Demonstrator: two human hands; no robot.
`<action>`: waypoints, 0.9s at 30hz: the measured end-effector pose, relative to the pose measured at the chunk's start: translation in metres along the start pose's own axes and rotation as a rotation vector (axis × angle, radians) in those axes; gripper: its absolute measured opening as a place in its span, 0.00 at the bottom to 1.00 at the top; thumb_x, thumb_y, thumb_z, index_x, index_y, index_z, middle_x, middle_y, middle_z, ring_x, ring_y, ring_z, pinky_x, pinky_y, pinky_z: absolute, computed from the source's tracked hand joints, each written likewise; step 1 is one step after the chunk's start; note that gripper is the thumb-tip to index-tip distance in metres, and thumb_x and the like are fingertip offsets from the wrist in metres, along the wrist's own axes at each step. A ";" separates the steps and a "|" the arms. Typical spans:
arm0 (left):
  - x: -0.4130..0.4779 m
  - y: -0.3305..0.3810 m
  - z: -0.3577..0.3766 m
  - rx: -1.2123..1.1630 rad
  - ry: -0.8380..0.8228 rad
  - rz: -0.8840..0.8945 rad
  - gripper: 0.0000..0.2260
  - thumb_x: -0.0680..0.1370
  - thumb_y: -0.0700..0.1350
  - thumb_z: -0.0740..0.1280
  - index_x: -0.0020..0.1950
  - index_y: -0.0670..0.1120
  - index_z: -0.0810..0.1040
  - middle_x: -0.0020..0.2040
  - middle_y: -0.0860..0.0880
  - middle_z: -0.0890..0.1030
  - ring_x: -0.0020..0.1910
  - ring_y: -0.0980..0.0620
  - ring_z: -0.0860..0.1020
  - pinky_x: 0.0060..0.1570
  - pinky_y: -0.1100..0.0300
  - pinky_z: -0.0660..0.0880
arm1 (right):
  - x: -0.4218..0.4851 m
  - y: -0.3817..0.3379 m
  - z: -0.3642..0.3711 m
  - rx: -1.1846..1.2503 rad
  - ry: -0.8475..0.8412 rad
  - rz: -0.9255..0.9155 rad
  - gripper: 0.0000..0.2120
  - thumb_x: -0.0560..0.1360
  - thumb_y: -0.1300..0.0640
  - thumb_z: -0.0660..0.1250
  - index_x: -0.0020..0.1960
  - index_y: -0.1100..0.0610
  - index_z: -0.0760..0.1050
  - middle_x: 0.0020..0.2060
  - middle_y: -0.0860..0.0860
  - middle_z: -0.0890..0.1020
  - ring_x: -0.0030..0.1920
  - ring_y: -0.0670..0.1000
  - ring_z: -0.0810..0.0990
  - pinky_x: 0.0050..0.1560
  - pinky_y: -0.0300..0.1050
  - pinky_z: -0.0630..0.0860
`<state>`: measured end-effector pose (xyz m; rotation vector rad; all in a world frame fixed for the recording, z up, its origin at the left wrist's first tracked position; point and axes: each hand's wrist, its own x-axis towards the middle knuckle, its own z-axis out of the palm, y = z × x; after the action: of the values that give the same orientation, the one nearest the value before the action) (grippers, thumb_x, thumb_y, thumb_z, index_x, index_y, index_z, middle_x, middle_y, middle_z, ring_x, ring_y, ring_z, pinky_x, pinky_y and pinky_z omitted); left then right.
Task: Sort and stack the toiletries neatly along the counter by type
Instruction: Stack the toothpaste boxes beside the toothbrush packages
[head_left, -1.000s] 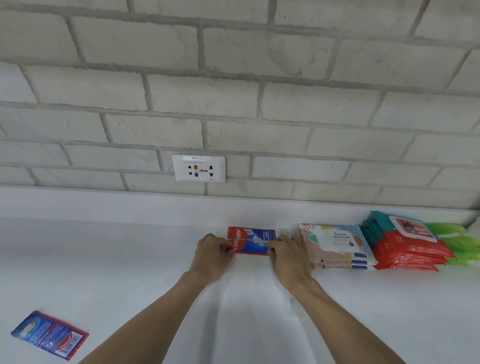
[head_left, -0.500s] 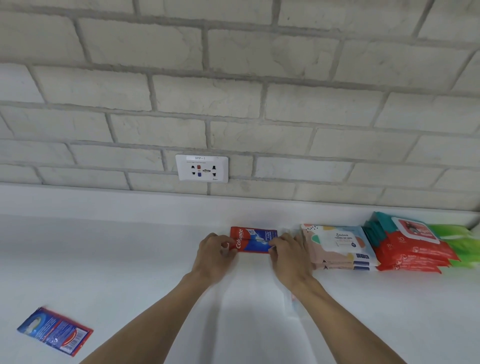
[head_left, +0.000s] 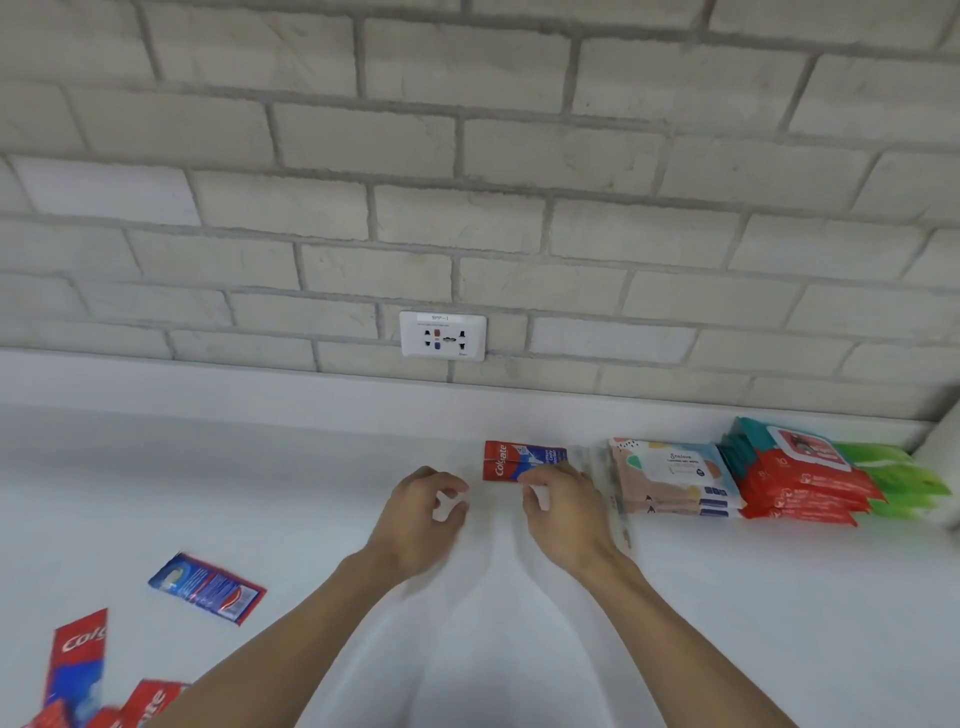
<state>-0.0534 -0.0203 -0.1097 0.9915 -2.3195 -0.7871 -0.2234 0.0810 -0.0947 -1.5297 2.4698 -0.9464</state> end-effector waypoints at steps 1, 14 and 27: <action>-0.009 0.000 -0.007 0.010 0.006 0.023 0.09 0.76 0.48 0.69 0.56 0.53 0.80 0.50 0.56 0.77 0.46 0.58 0.76 0.43 0.76 0.68 | -0.007 -0.007 -0.002 0.021 0.007 -0.012 0.10 0.76 0.58 0.66 0.55 0.52 0.81 0.54 0.49 0.81 0.54 0.52 0.79 0.57 0.45 0.75; -0.114 -0.030 -0.085 0.128 0.036 0.122 0.09 0.77 0.47 0.68 0.56 0.55 0.79 0.52 0.60 0.78 0.52 0.57 0.73 0.54 0.63 0.71 | -0.099 -0.094 0.019 0.202 -0.137 -0.077 0.10 0.78 0.56 0.64 0.56 0.46 0.78 0.53 0.43 0.78 0.56 0.45 0.75 0.60 0.40 0.73; -0.176 -0.098 -0.163 0.287 -0.200 -0.083 0.09 0.79 0.47 0.64 0.59 0.55 0.77 0.58 0.58 0.78 0.55 0.60 0.73 0.48 0.71 0.71 | -0.161 -0.162 0.093 0.158 -0.491 -0.203 0.16 0.76 0.48 0.67 0.63 0.48 0.75 0.59 0.47 0.77 0.61 0.46 0.73 0.61 0.43 0.74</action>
<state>0.2037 0.0079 -0.0967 1.1841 -2.6319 -0.6191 0.0183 0.1229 -0.1204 -1.7297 1.8885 -0.6650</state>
